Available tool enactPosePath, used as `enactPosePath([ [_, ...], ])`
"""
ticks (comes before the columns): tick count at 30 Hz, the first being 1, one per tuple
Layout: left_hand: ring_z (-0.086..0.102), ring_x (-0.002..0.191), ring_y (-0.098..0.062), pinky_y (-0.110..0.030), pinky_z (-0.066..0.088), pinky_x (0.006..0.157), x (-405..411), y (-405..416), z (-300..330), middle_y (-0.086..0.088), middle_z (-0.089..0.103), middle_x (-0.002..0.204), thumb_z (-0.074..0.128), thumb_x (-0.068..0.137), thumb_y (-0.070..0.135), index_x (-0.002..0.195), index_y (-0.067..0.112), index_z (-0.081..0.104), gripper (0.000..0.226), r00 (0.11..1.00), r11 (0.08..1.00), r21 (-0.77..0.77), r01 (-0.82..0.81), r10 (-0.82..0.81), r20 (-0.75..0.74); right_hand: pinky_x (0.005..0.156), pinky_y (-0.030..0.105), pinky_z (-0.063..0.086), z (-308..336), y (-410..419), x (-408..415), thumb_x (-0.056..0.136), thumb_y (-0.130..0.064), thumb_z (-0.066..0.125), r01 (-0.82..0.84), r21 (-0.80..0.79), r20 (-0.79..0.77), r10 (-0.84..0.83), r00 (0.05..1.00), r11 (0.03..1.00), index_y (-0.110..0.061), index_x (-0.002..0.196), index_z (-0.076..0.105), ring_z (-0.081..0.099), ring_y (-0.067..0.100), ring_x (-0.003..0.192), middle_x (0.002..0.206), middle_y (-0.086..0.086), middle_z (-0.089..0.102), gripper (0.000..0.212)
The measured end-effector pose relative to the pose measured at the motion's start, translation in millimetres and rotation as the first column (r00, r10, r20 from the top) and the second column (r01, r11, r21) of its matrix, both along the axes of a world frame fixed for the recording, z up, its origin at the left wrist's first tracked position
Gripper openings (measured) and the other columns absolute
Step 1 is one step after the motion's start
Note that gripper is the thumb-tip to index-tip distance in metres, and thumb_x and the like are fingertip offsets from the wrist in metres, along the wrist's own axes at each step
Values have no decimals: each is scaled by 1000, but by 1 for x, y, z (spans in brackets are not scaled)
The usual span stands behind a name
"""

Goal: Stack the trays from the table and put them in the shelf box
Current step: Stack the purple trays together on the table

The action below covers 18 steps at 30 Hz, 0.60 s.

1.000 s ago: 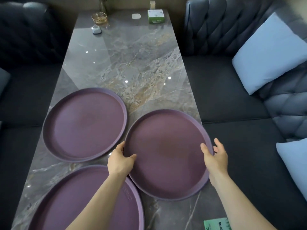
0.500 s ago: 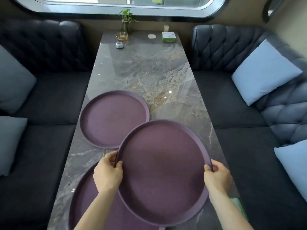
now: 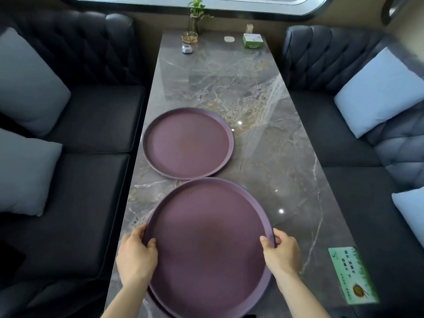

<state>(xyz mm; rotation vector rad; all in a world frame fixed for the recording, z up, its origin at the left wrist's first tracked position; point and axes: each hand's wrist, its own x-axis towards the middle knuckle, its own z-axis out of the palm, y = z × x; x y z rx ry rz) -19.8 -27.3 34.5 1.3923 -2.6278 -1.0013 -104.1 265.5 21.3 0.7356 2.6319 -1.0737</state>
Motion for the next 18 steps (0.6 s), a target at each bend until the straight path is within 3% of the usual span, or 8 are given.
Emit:
enactPosePath([
  [4,62,99,-34,-41,45,81,8,0,-8,-11,59,113,69,82,16,130,20,59,50,1000,1000,-18,8,-8,21,78,31,42,-6,-7,9,86,-20,73,0,20,-5,0,1000,1000,-14,127,63,52,21,85,113,10,56,43],
  [10,57,109,-32,-42,45,86,12,-5,-14,-11,58,116,67,82,15,132,18,59,51,999,998,-48,34,-32,29,88,38,48,-11,-12,9,88,-10,69,-20,27,-33,21,999,999,-9,129,62,57,28,93,113,12,53,42],
  [18,61,98,-35,-42,46,77,13,-13,-17,-6,62,119,58,85,7,124,22,65,42,998,995,-92,40,-36,45,85,39,50,-22,-10,13,84,3,66,-23,80,-52,27,998,997,-12,121,69,59,27,87,98,8,57,40],
])
